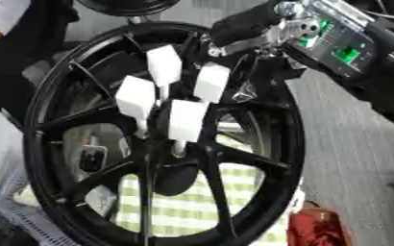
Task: Pull the pin out of the wheel hub.
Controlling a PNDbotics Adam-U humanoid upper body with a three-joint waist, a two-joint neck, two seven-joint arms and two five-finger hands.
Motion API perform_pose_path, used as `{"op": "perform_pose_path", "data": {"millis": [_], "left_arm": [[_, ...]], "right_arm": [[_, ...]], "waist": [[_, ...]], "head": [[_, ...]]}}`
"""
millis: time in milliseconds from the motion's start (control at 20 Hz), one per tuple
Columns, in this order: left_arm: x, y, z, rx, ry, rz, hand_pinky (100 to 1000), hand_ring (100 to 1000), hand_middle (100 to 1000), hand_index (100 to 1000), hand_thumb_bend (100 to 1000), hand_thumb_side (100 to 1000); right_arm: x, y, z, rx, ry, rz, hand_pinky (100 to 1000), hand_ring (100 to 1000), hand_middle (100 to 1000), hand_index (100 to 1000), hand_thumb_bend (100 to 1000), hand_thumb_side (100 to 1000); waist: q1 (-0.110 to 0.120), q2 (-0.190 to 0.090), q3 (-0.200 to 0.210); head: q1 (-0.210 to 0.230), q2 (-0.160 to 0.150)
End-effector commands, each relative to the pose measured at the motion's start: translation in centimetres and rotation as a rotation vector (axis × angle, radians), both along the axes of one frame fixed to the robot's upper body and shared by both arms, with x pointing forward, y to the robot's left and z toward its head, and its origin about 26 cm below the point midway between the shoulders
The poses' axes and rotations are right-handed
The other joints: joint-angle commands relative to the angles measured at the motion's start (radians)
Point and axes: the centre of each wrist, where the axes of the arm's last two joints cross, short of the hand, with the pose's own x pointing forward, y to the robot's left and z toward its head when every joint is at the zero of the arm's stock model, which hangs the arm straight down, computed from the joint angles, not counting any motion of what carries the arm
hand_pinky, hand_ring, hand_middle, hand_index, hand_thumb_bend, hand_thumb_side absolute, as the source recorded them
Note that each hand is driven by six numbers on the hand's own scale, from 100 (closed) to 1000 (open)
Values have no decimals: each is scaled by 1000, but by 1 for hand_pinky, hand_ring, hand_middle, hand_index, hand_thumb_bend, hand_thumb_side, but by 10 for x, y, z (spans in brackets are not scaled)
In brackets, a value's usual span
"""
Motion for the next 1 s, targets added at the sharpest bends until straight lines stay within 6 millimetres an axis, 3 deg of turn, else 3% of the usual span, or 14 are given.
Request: {"op": "perform_pose_path", "data": {"millis": [50,700,1000], "left_arm": [[-3,4,12,8,-33,13,810,813,813,829,762,775],[-3,7,10,10,-23,32,812,814,813,829,758,779],[-4,11,8,13,-20,49,812,814,813,829,759,780]], "right_arm": [[-2,-9,14,-161,-23,111,917,850,545,579,100,100],[-11,-14,61,-54,-83,48,925,829,487,524,100,100],[-17,-32,92,18,-136,-30,933,829,487,522,100,100]], "waist": [[8,-16,-1],[11,-34,-18],[11,-44,-34]], "head": [[-3,5],[5,5],[14,5]]}}
